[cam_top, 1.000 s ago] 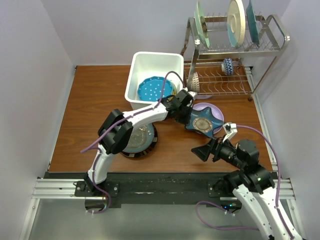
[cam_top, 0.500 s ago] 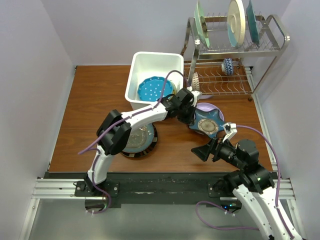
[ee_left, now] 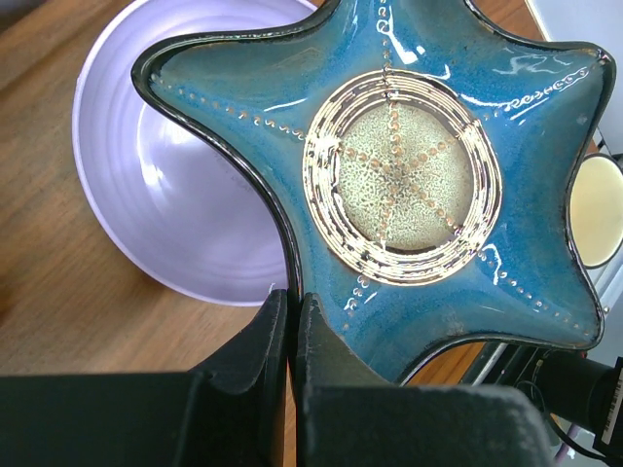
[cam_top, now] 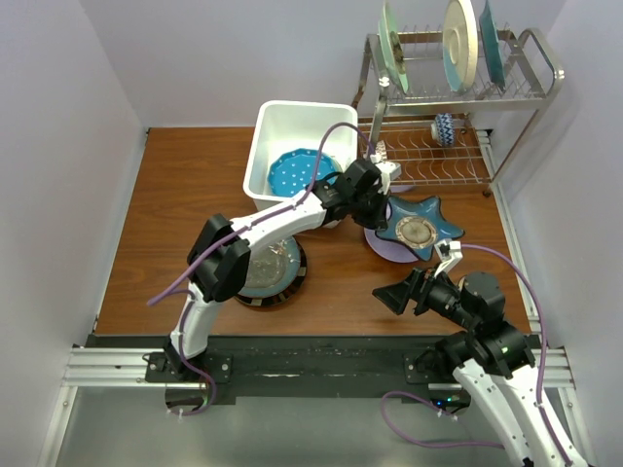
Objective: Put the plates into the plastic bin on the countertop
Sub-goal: Pick up the plate at the center of the board, then place the plate in the plastic bin.
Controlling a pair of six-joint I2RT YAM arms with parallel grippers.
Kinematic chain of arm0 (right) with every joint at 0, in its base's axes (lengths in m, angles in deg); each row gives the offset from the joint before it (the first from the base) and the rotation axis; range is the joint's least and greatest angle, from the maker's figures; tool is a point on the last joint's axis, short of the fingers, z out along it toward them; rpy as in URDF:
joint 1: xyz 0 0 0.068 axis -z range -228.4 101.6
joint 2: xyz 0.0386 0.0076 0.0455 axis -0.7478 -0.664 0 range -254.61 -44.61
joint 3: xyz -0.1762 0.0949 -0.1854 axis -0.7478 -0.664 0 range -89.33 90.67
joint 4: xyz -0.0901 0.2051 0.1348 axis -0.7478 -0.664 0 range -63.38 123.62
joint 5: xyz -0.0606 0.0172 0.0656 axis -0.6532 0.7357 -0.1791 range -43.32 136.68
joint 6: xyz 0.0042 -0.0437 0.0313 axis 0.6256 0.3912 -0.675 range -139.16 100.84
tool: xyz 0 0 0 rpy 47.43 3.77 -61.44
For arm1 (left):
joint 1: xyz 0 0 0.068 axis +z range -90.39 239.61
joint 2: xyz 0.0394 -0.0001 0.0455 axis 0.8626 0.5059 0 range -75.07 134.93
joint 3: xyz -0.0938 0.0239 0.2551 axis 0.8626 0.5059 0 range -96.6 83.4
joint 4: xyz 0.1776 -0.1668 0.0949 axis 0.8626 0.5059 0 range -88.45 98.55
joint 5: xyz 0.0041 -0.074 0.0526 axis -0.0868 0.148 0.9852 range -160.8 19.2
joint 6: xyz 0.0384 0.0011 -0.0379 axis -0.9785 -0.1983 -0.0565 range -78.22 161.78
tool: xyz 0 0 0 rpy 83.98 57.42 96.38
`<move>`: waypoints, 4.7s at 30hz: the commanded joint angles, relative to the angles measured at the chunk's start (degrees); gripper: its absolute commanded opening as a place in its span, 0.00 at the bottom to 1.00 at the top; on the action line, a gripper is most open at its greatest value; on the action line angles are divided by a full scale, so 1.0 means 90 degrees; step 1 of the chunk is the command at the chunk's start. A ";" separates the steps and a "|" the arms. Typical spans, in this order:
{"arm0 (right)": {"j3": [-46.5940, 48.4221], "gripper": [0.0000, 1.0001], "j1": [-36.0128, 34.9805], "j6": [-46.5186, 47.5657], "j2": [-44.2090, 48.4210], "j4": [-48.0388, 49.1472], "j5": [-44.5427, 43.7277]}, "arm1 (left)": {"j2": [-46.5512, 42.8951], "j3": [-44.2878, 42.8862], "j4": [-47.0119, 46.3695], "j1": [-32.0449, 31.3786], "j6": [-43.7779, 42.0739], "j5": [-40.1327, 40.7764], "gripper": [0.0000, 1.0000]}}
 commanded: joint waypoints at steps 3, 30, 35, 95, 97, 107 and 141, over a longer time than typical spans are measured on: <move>0.0036 0.91 0.0003 -0.0038 0.0107 0.0097 -0.0041 | -0.0928 -0.0532 -0.0761 -0.0023 -0.0084 -0.0126 0.00; -0.0100 0.91 0.0003 -0.0125 0.0107 0.0292 0.0047 | -0.2432 0.0180 -0.0409 0.0182 -0.0338 0.0773 0.00; -0.0149 0.91 0.0003 -0.0174 0.0068 0.0380 0.0095 | -0.2822 0.0483 -0.0341 0.0347 -0.0377 0.0939 0.00; -0.0579 0.92 0.0003 -0.0184 -0.0138 0.0644 0.0203 | -0.2765 0.1139 -0.0595 0.3033 -0.0123 0.0519 0.00; -0.0569 0.92 0.0003 -0.0175 -0.0128 0.0615 0.0183 | -0.2696 0.1099 -0.0604 0.3033 -0.0113 0.0548 0.00; -0.0579 0.92 0.0012 -0.0155 -0.0118 0.0566 0.0174 | -0.2462 0.0991 -0.0682 0.3170 -0.0123 0.0773 0.00; -0.0628 0.92 0.0012 -0.0067 -0.0352 0.0703 0.0203 | -0.1124 0.0064 -0.0595 0.3395 0.0121 0.1037 0.00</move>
